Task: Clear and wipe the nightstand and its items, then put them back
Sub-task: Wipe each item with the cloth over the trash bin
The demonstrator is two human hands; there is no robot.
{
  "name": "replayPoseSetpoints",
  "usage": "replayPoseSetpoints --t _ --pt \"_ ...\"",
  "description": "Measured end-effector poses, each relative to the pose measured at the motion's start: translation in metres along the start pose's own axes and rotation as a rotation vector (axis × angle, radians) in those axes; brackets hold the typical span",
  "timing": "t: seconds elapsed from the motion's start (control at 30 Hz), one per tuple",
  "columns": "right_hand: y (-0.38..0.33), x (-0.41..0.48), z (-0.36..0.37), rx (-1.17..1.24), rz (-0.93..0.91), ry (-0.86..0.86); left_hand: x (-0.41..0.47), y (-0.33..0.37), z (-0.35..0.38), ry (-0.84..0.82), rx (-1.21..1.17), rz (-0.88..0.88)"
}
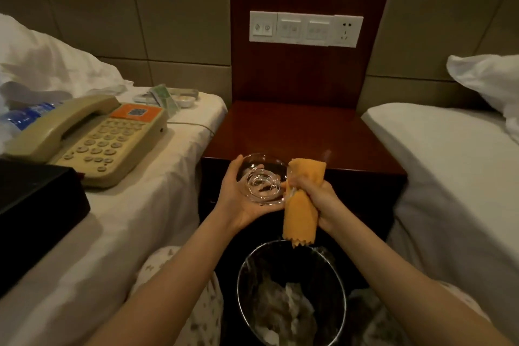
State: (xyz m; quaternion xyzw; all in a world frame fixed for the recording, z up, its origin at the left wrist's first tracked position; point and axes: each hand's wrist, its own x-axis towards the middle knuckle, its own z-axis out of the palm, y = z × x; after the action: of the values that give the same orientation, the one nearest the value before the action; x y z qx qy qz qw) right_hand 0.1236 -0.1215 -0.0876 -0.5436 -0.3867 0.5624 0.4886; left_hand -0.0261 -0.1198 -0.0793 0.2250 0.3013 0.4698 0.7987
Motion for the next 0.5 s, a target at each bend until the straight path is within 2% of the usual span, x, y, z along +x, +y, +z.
replayPoseSetpoints --t 0.13,0.27,0.33,0.4,0.5 --pt "0.027 -0.003 -0.007 -0.122 -0.061 0.017 -0.002 -0.018 -0.007 0.153 0.026 -0.076" --pt "0.020 -0.009 -0.006 -0.453 -0.349 0.114 -0.002 -0.031 -0.016 0.241 -0.037 -0.158" --pt "0.020 -0.018 -0.001 -0.545 -0.530 0.069 -0.001 -0.038 -0.016 0.278 0.057 -0.179" --pt "0.032 -0.022 0.010 -0.728 -0.645 -0.049 -0.001 -0.047 -0.013 0.277 0.160 -0.177" --pt "0.054 -0.019 0.022 -1.038 -0.631 -0.113 -0.006 -0.058 -0.010 0.289 0.252 -0.189"
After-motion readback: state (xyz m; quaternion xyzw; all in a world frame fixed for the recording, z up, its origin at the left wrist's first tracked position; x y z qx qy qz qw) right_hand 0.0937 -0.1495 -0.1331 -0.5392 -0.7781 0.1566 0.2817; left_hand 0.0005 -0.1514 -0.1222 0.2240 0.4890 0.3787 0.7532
